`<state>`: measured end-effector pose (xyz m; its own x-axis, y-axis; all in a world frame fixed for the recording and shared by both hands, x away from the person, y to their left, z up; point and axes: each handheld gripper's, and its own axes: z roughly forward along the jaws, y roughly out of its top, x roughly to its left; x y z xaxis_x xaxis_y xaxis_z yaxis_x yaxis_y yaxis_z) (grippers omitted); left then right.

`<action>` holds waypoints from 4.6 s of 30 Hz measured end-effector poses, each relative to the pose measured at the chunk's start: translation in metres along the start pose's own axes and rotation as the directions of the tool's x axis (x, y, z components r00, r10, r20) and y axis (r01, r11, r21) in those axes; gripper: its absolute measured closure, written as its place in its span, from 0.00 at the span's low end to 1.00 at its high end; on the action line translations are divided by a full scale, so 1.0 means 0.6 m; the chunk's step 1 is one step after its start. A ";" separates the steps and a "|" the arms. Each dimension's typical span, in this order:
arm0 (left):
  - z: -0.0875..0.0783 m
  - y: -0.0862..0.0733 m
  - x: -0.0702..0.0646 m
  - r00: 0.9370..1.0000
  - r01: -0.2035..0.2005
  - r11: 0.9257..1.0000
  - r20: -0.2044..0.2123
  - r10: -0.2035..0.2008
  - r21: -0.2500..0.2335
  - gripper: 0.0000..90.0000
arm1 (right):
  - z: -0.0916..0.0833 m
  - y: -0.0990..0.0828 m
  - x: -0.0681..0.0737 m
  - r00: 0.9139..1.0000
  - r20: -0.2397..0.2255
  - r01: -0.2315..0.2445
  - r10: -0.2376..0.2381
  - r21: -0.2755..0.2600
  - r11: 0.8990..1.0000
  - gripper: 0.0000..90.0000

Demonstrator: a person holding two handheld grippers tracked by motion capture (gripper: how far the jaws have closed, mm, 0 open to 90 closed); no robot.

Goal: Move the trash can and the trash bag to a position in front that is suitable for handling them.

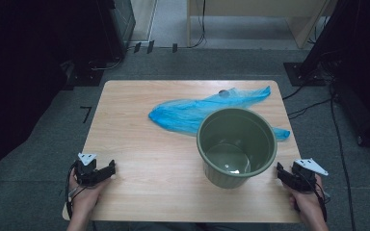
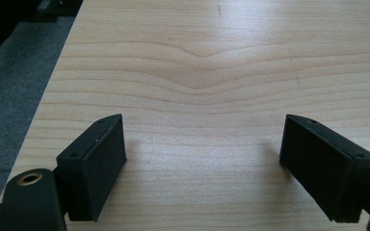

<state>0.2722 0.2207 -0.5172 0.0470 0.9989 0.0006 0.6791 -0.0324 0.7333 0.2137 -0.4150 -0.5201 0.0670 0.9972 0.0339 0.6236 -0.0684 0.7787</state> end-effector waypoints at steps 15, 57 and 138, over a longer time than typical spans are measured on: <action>-0.002 0.003 -0.035 0.999 -0.027 1.000 -0.019 0.027 -0.013 0.29 | -0.014 0.052 0.089 0.975 -0.199 -0.121 0.097 -0.112 0.986 0.64; -0.039 0.039 -0.244 0.939 -0.039 0.972 0.323 0.115 -0.234 0.95 | -0.001 0.063 0.303 0.910 -0.400 0.053 -0.112 -0.156 0.986 0.73; 0.016 0.013 -0.153 0.983 -0.126 0.992 0.134 0.126 -0.008 0.18 | 0.123 0.210 0.334 1.000 -0.020 -0.009 0.003 -0.301 0.953 1.00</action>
<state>0.2802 0.1282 -0.5182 0.2299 0.9732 0.0018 0.6620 -0.1577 0.7327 0.3633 -0.2262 -0.4615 0.0530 0.9974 0.0491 0.3593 -0.0649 0.9310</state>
